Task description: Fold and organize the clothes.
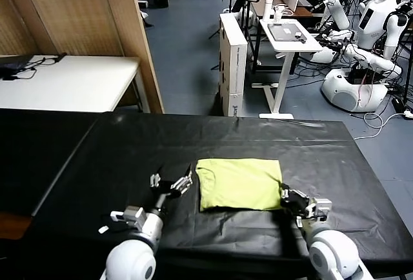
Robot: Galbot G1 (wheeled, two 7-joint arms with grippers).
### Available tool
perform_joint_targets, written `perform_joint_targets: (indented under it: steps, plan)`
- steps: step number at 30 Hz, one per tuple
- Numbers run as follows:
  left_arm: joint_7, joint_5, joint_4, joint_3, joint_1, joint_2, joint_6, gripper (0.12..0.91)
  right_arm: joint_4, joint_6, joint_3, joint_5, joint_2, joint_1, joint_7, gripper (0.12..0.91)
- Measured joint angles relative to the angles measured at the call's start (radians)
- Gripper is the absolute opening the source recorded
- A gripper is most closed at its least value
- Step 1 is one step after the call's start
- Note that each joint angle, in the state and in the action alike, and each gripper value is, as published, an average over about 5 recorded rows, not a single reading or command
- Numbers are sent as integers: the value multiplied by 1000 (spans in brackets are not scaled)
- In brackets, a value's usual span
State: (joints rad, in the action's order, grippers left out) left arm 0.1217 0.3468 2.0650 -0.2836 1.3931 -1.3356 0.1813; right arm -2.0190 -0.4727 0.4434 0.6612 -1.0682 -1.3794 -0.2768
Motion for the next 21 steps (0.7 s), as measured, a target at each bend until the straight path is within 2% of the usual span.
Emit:
perform_joint_targets:
  steps: [3, 6, 8, 11, 16, 19, 21]
  plan:
    - [0, -3, -2, -1, 2, -1, -5, 907, 0, 8, 16, -17, 4, -11, 5, 141]
    - [0, -5, -5, -1, 3, -3, -11, 907, -1, 18, 32, -35, 11, -26, 20, 181]
    - [1, -6, -8, -1, 4, -3, -16, 907, -7, 19, 42, -36, 17, -36, 37, 270]
    - [14, -11, -13, 3, 5, 2, -28, 907, -22, 18, 57, -34, 28, -56, 59, 458]
    - [76, -27, -19, 14, 8, 28, -62, 907, -55, 41, 80, -31, 44, -97, 92, 770]
    - [101, -38, -11, 10, 19, 55, -77, 907, -74, 107, 99, -46, 49, -129, 129, 880]
    - [111, -39, -2, 2, 32, 79, -85, 907, -89, 180, 115, -71, 51, -157, 156, 898]
